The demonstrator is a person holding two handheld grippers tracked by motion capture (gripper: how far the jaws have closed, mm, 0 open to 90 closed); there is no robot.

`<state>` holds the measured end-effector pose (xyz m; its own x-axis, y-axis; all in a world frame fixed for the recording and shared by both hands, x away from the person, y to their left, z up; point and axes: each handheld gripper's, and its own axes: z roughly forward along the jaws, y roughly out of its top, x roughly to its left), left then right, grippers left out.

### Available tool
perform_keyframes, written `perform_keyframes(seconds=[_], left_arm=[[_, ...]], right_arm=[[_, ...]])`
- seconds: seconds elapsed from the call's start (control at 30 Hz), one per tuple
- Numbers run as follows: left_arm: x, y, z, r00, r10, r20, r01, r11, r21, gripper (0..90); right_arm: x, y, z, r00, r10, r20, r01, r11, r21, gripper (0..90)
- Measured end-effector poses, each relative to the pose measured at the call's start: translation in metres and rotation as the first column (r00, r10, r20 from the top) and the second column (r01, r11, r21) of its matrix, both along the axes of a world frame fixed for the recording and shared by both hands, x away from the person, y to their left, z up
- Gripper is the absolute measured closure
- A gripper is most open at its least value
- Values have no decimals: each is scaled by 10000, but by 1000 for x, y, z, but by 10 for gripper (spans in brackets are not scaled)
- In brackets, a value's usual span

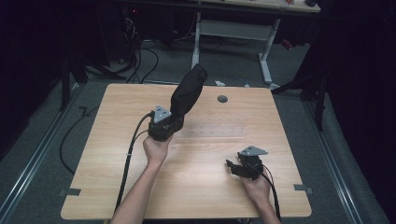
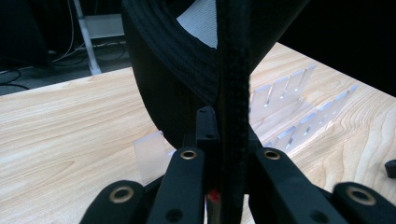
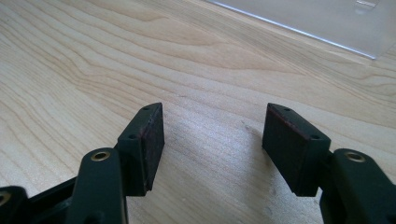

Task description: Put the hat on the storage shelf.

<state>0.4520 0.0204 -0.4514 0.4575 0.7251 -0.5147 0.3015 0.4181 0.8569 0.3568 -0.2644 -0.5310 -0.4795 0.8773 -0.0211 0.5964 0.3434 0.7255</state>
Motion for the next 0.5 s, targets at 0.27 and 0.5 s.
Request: perform_keyframes(seconds=[0.27,0.5], left_arm=[[0,0,-12,9996,85,-273,-84,10000,50,853],[-2,-1,-18,9992,71,-398,-61,9997,229,851]], right_arm=[[0,0,0,10000,2,2,-2,10000,-2,390],[0,0,0,10000,2,0,-2,10000,-2,390]])
